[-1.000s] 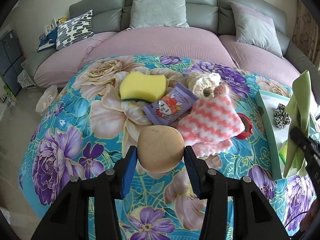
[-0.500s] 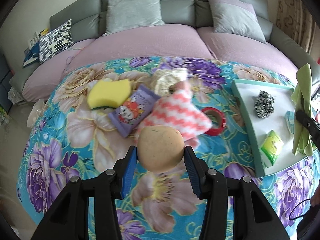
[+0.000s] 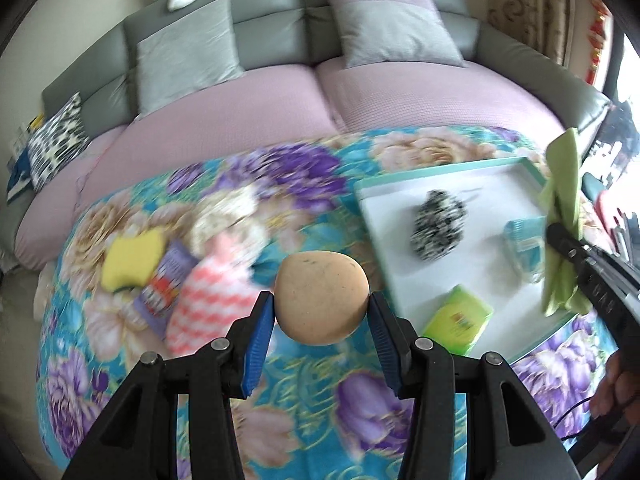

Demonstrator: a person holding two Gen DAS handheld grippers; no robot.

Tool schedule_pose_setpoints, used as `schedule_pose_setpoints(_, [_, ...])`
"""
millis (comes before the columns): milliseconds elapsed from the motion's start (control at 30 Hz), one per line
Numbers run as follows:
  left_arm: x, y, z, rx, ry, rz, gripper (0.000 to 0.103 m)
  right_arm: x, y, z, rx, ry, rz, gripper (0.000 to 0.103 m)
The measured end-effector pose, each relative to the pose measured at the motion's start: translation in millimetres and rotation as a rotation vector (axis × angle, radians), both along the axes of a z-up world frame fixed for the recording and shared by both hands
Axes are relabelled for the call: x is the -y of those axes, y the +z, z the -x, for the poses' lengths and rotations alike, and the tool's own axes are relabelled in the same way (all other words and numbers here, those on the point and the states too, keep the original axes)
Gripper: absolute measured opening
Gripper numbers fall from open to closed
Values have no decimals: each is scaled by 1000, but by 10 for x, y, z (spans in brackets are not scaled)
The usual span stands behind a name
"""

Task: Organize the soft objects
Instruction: 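Carry the puff and green cloth over the white tray with both tools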

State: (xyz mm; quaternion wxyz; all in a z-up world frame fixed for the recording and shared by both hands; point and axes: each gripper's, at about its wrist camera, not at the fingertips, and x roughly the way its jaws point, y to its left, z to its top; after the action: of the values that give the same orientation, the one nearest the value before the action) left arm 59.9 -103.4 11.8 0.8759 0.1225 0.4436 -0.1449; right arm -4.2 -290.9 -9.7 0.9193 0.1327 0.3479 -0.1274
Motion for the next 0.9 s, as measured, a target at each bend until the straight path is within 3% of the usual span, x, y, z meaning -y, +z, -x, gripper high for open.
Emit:
schedule_pose_setpoints(367, [729, -302, -191, -30, -139, 12, 50, 137, 12, 3, 11, -28, -8, 9])
schedule_pose_setpoints(833, [900, -558, -305, -62, -152, 35, 50, 107, -60, -74, -17, -13, 4, 9])
schedule_pose_setpoints(900, [888, -550, -305, -67, -152, 41, 57, 104, -72, -84, -23, -13, 4, 9])
